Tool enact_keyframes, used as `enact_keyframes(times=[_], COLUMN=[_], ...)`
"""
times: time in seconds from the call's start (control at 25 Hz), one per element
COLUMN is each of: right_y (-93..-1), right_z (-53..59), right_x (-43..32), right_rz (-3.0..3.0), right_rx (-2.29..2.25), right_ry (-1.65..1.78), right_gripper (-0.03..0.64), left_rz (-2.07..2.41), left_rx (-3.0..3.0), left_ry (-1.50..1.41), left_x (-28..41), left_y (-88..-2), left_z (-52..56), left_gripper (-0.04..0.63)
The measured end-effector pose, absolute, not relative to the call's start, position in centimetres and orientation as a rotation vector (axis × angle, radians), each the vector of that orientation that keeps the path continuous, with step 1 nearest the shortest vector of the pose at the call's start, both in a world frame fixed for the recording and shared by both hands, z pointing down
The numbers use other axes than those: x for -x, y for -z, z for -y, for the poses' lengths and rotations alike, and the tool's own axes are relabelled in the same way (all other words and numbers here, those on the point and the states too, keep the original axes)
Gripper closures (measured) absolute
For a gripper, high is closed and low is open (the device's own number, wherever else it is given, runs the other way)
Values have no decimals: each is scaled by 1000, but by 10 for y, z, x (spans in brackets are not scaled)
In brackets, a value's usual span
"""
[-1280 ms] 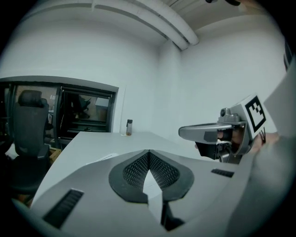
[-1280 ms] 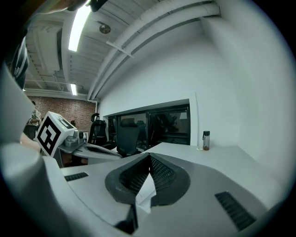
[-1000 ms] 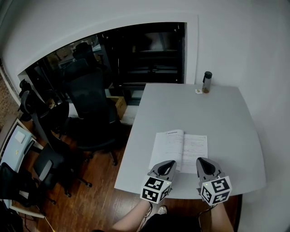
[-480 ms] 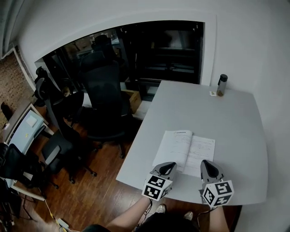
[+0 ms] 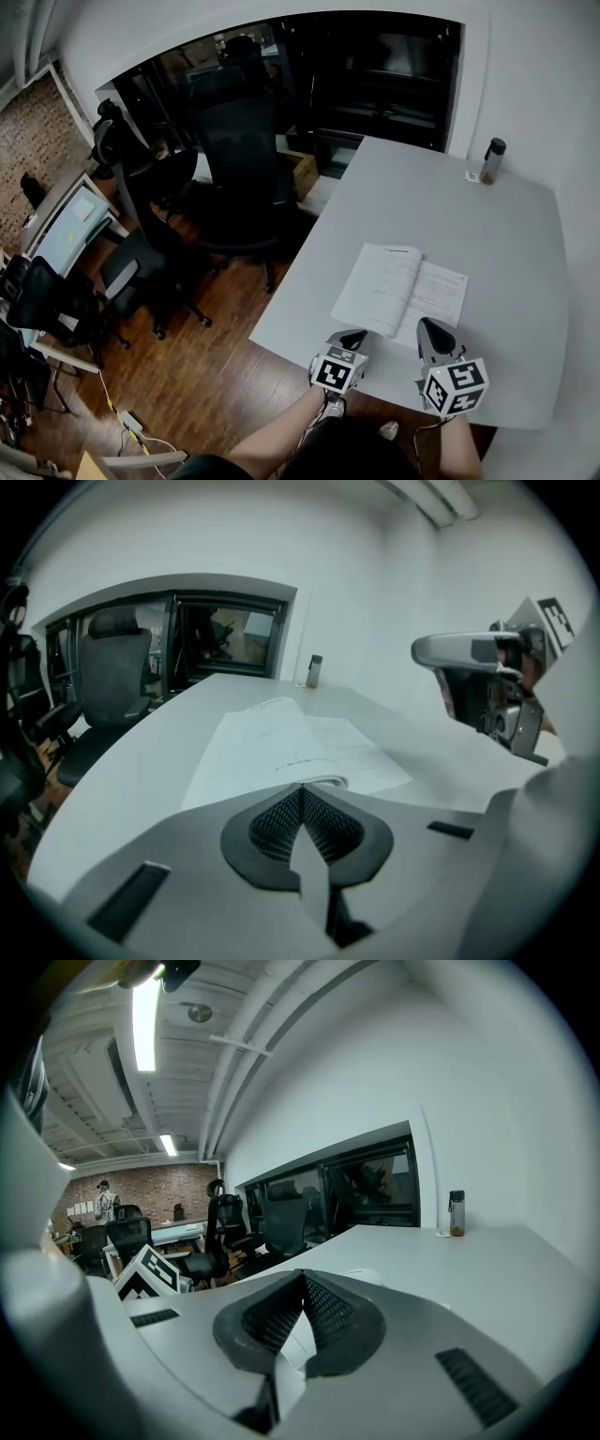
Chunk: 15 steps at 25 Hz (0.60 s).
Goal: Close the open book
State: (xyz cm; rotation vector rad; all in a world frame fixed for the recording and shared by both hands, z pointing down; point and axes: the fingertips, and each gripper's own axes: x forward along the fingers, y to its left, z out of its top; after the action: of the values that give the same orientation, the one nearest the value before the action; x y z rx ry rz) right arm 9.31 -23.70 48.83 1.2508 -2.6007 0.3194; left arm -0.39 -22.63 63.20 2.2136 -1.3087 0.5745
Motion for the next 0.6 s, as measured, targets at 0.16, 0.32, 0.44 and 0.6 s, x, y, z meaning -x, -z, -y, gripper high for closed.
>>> enact_keyframes(times=[0.16, 0.32, 0.44, 0.6], right_y=[-493, -493, -493, -493], right_z=[239, 238, 237, 236], right_x=[-84, -81, -87, -96], right_rz=[2599, 2591, 2576, 2553], right_rx=[-1201, -1182, -1197, -1222], right_ry=[-314, -305, -305, -300], right_gripper=[614, 614, 614, 614], left_rz=[1324, 1313, 1275, 1251], left_rx=[-2166, -2128, -2108, -2066], left_ry=[-656, -668, -672, -692], left_x=[9, 8, 0, -5], left_y=[-652, -670, -681, -689], left_z=[230, 235, 239, 240], left_gripper=[591, 591, 591, 591])
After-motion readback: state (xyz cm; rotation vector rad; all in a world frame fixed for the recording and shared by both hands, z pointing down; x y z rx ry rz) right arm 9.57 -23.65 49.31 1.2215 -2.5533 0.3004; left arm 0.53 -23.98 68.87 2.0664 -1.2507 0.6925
